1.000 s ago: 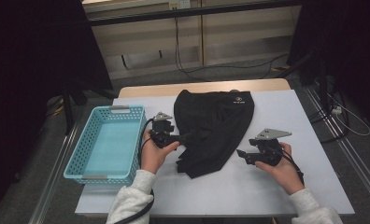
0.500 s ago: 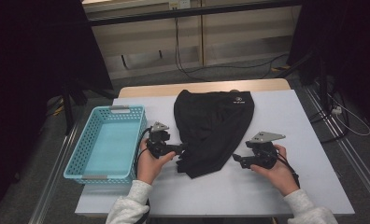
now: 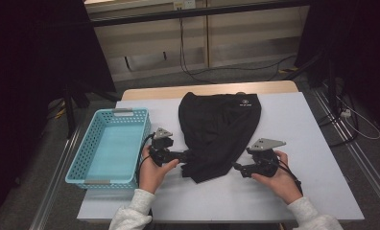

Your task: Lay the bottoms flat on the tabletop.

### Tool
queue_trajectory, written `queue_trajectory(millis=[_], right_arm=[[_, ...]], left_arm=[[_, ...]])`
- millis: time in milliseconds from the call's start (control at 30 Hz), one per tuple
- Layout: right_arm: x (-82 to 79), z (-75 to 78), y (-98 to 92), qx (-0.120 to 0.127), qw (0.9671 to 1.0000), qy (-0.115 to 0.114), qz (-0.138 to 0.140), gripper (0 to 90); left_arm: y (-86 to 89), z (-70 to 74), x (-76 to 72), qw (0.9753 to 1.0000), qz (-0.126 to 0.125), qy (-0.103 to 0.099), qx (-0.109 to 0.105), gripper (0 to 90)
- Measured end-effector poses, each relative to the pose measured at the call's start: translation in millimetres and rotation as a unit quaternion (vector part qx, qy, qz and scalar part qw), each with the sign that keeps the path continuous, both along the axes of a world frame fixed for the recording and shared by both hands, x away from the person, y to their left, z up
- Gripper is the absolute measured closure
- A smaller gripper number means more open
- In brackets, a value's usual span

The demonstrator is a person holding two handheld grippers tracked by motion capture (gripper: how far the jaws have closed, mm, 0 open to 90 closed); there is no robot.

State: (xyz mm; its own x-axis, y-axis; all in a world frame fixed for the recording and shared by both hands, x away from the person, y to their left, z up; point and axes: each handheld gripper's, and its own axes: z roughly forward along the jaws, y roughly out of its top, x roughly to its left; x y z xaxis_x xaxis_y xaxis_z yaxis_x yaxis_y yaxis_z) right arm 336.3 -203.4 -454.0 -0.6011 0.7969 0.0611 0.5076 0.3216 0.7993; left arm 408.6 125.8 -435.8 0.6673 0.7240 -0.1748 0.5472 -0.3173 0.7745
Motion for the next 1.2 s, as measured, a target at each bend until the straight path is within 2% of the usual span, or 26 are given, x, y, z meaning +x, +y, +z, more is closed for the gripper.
queue_trajectory(millis=[200, 333, 500, 600, 933, 1133, 1200], right_arm=[[1.1, -1.5, 13.4, -0.008, 0.9997, 0.004, 0.021, 33.3], [2.3, -2.4, 22.6, -0.01, 0.9993, 0.004, 0.036, 41.3], [3.8, -8.2, 32.4, -0.029, 0.9979, 0.02, 0.054, 44.6], [3.7, -10.6, 35.9, -0.042, 0.9973, 0.018, 0.058, 46.0], [4.3, -9.0, 37.3, -0.051, 0.9965, 0.016, 0.065, 70.2], [4.9, -9.4, 38.6, -0.048, 0.9955, 0.016, 0.08, 87.9], [5.0, -9.1, 38.4, -0.052, 0.9949, 0.013, 0.086, 90.0]], left_arm=[[1.2, 4.4, -3.5, 0.9999, 0.002, -0.01, -0.001, 11.5], [0.5, 4.3, -6.4, 1.0, -0.002, -0.008, 0.004, 11.6], [2.4, 4.3, -6.5, 0.9999, 0.002, -0.012, 0.001, 11.5], [4.2, 4.4, -6.0, 0.9999, 0.003, -0.013, 0.002, 11.5], [5.3, 5.2, -8.0, 0.9999, 0.003, -0.014, 0.001, 11.4], [4.9, 5.7, -6.8, 0.9998, 0.003, -0.019, 0.003, 11.4], [3.7, 3.4, -7.0, 0.9999, 0.0, -0.014, 0.006, 11.4]])
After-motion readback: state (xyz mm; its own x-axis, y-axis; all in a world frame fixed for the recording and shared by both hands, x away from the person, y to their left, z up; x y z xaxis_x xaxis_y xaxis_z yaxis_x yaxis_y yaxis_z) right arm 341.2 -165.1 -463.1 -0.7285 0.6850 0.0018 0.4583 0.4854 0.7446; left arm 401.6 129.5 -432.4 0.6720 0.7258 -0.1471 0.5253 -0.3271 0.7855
